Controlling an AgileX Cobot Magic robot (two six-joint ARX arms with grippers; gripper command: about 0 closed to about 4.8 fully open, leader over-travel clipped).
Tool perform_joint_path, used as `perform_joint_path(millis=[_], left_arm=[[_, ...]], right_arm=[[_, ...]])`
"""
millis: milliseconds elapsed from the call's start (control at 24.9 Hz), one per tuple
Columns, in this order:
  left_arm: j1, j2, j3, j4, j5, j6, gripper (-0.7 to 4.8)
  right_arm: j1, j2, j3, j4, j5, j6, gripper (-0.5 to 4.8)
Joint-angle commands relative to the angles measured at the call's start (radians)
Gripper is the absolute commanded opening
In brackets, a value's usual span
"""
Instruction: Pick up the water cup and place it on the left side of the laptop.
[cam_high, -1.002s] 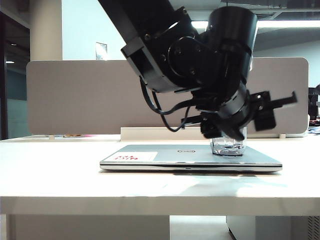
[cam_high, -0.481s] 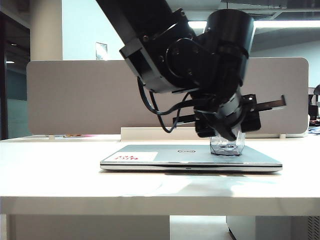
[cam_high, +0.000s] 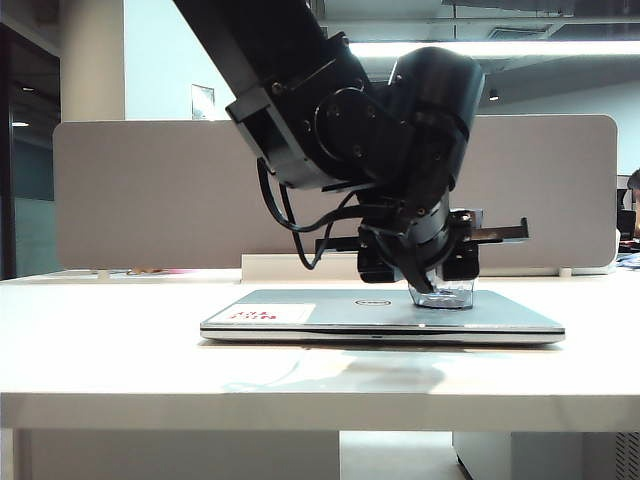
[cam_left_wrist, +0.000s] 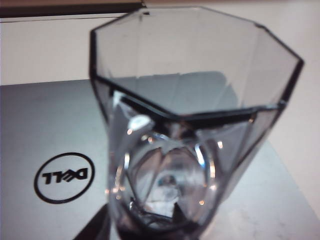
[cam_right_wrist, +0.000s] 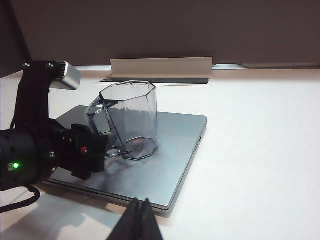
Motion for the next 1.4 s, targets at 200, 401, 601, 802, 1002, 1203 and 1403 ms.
perform_joint_path(millis=[200,401,601,802,1002,1203,1403], left_arm=[[0.044,-0.023,0.005,-0.013,-0.032,0.005,1.48],[0.074,-0.032,0.005,-0.025,-0.024,0.005,1.49],[0.094,-0.032,0.005,-0.023,-0.024,0.005,1.49],[0.132,-0.032,0.005,-0.022,0.019,0.004,1.48],[0.157,-0.032,0.005,-0.021,0.089,0.005,1.47],[0.168,-0.032,0.005,-0.020,0.116,0.034,1.29],[0.169,-0.032,0.005,-0.019,0.115,0.084,0.79]], right_arm=[[0.000,-0.002,-0.003,0.013,-0.003,0.001,-0.01],[0.000,-0.002,-0.003,0.013,-0.002,0.001,-0.01],[0.000,-0.002,-0.003,0.012,-0.002,0.001,-0.01],[0.000,-0.002,-0.003,-0.008,-0.003,0.001,-0.01],[-0.001,-0.002,-0.003,-0.014,-0.005,0.001,-0.01],[-0.001,-0.002,-0.003,-0.014,-0.005,0.001,-0.01],[-0.001,-0.002,-0.003,-0.015,-0.005,0.001,-0.01]])
